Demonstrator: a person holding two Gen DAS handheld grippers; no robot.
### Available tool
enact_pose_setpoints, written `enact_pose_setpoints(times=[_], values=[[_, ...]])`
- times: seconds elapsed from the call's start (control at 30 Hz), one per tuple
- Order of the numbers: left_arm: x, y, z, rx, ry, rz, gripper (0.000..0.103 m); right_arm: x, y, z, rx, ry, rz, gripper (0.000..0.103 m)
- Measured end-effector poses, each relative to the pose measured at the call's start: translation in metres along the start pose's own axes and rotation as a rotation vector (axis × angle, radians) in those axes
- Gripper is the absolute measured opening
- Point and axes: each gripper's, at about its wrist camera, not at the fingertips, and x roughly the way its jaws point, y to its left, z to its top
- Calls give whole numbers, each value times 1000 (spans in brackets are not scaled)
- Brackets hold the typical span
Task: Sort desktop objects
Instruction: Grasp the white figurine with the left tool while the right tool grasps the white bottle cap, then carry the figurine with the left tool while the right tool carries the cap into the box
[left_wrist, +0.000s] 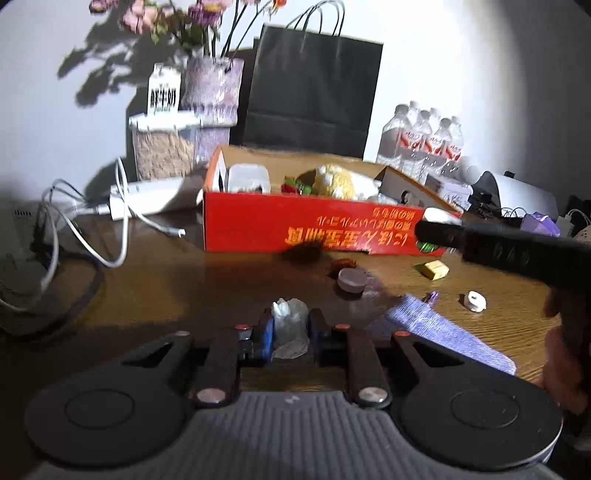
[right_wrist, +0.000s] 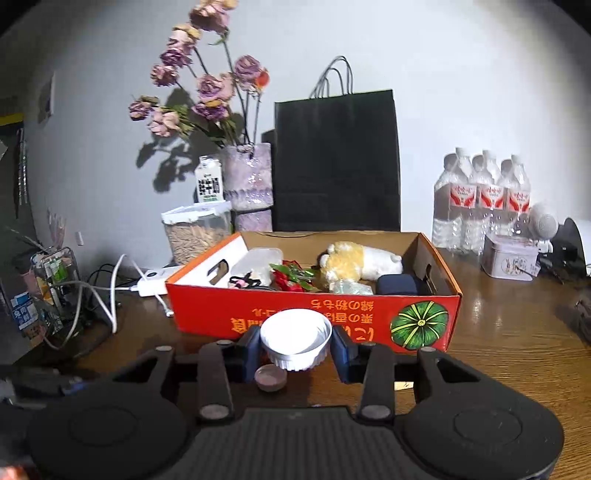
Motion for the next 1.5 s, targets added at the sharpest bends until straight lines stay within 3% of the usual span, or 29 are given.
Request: enact_pose_setpoints(times=[0.5,0.7,0.87,1.0,1.13,1.33,1.5], values=[[-8,0,3,11,-21,0,20,-5,-3,-12,35,15,9,39],[-1,0,44,42,-92,-28,20,-7,-16,24,59,19,41,39],[20,4,93,63,-144,-30,20,12,-27,72,11,3,14,39],[57,11,142,69,-124,-46,20,47,-45,119,2,23,54,39],[112,11,186,88,-55,-51,20,117,-71,159,97,135,129,39],[213,-1,211,153,114,-42,20,232,-86,162,237,339,174,39],[272,-4,208,193,224,-26,25,292,-78,148,248,457,122,39]])
